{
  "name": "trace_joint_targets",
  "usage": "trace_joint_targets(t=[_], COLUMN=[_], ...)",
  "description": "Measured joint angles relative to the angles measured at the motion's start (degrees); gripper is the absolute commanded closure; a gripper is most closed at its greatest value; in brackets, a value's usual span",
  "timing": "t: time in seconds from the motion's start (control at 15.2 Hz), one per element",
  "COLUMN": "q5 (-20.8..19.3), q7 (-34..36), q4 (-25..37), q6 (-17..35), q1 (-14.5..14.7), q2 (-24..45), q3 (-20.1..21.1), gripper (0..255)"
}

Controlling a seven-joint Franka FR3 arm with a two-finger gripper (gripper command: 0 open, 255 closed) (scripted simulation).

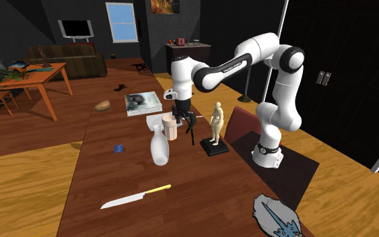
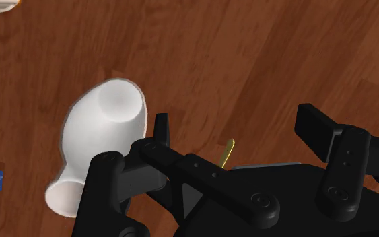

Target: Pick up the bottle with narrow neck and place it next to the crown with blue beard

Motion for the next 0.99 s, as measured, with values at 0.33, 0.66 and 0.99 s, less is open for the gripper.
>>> trace_joint_targets(t=[0.33, 0.66, 0.99], q5=[3.65, 8.15, 10.14], q7=[-4.36, -8.92, -10.03], q4=[9.81, 21.92, 25.93], q6=[0.71, 0.01, 1.15], q1=[-2.19, -6.09, -7.61], q2=[9.66, 20.43, 25.47], q3=[-1.95, -3.01, -2.72], gripper=[0, 0, 0])
